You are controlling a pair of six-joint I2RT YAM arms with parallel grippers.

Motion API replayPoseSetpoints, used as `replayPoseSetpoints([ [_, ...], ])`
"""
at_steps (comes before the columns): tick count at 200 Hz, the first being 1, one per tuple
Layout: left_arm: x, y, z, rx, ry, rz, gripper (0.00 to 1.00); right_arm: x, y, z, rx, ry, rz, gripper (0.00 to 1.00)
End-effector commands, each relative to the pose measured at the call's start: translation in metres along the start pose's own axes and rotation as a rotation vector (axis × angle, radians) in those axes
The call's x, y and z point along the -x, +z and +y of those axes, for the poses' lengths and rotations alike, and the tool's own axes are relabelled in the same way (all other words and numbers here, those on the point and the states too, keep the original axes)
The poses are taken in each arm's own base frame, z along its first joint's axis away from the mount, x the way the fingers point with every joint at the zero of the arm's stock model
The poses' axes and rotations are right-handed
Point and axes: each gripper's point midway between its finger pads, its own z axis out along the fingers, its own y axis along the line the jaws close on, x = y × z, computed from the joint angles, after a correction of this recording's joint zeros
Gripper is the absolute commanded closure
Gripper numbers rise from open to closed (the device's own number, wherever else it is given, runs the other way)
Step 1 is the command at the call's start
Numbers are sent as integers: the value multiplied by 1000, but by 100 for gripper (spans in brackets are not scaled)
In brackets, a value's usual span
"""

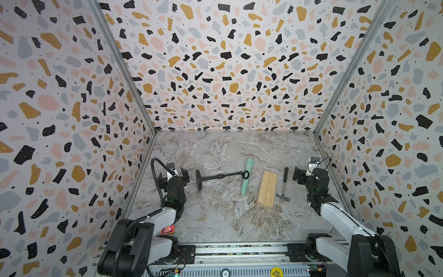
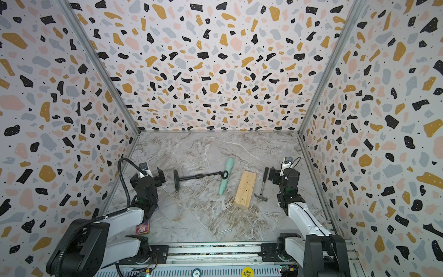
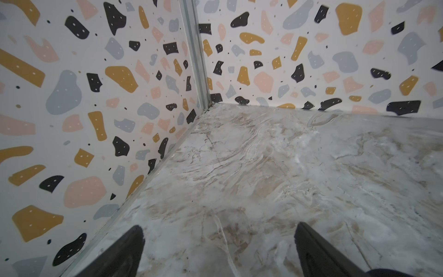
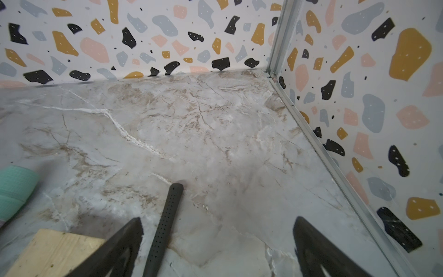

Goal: Use a claw hammer to pull out a nail
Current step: Reset both arms

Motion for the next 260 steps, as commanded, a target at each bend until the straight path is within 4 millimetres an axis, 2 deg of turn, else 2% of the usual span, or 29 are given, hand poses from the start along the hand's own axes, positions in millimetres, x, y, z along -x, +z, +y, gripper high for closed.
replayPoseSetpoints([
  [1,4,-14,6,-21,-67,-130,0,17,2,5,34,38,-104,1],
  [26,3,-19,9,-26,-83,-169,0,18,-4,4,41,56,-231,1],
  [63,-2,2,-6,-37,-33,-84,0,4,-14,3,35,-16,-293,1],
  [84,-3,3,-6,-46,-31,-75,0,-4,-15,1,26,-31,-299,1],
  [96,-3,3,-6,-49,-32,-76,0,-5,-10,7,53,-39,-276,1],
  [121,-3,3,-6,-46,-34,-74,0,-2,-13,16,111,-18,-336,1],
  [131,-3,2,-6,-46,-36,-76,0,-12,-7,18,110,-27,-316,1],
  [144,-3,2,-5,-43,-36,-77,0,-11,-3,24,110,-48,-353,1],
  [170,-3,2,-5,-43,-36,-77,0,-22,16,54,188,-161,-239,1],
  [260,-5,6,-7,-47,-31,-63,0,-24,28,49,205,-126,-201,1],
])
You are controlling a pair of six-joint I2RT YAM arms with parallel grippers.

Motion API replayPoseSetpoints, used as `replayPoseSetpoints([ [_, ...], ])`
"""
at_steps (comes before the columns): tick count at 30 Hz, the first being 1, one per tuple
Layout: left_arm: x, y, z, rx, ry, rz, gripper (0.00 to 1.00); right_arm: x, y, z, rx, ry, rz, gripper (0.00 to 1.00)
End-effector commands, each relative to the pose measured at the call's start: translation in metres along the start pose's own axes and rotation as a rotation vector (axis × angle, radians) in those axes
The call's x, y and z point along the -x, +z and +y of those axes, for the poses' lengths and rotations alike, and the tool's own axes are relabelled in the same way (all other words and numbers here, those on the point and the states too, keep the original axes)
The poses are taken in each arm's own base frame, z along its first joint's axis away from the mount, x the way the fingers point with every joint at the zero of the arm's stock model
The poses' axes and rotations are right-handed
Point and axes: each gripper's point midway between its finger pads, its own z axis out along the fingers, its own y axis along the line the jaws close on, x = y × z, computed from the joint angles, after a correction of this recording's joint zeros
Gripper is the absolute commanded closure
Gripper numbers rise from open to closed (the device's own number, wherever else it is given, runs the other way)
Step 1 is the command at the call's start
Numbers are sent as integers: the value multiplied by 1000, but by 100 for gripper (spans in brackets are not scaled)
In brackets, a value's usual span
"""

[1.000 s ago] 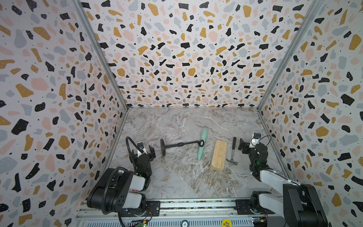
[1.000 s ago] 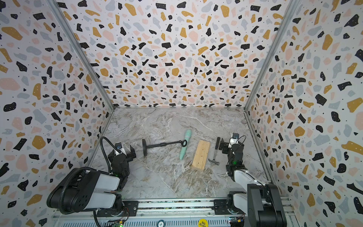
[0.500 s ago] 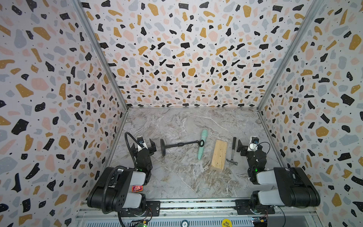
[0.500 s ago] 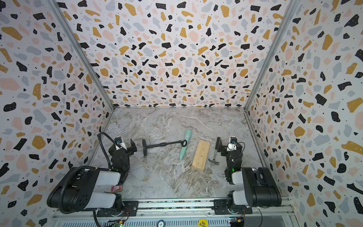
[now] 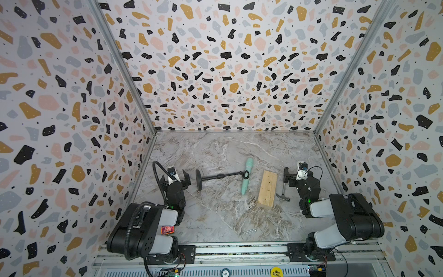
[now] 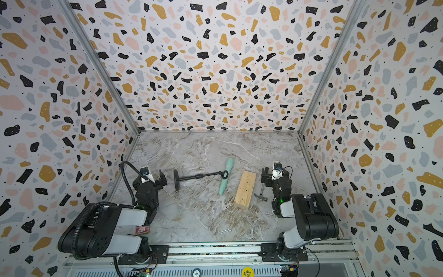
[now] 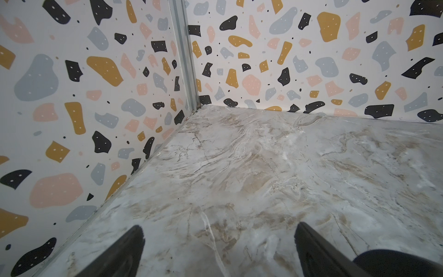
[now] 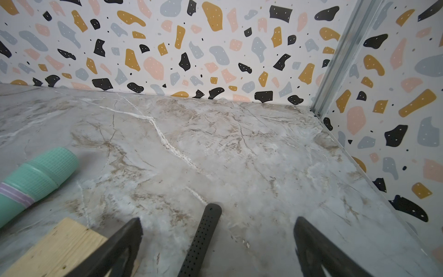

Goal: Use a claw hammer to pull out a nail
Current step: Reset both arms

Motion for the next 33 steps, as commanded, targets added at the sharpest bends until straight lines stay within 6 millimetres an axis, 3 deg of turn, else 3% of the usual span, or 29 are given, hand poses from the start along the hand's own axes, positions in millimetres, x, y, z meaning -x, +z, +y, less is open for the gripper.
replayPoseSetpoints([
  [1,12,4,0,1,-20,-37,0,5,5,0,9,-4,-4,1],
  [33,14,1,2,0,-24,-46,0,7,0,1,-2,-10,-19,1],
])
